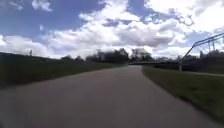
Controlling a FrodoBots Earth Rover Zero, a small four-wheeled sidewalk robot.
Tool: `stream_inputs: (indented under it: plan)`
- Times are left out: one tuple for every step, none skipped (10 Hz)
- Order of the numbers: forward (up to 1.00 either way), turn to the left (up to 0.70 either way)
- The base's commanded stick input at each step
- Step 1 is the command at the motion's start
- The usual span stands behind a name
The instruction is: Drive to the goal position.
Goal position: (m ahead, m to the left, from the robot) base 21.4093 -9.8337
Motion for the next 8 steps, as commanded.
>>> stream_inputs:
  plan:
    - [1.00,-0.38]
    - [1.00,-0.25]
    - [1.00,-0.10]
    - [1.00,-0.04]
    - [1.00,0.00]
    - [1.00,0.00]
    - [1.00,0.00]
    - [1.00,0.00]
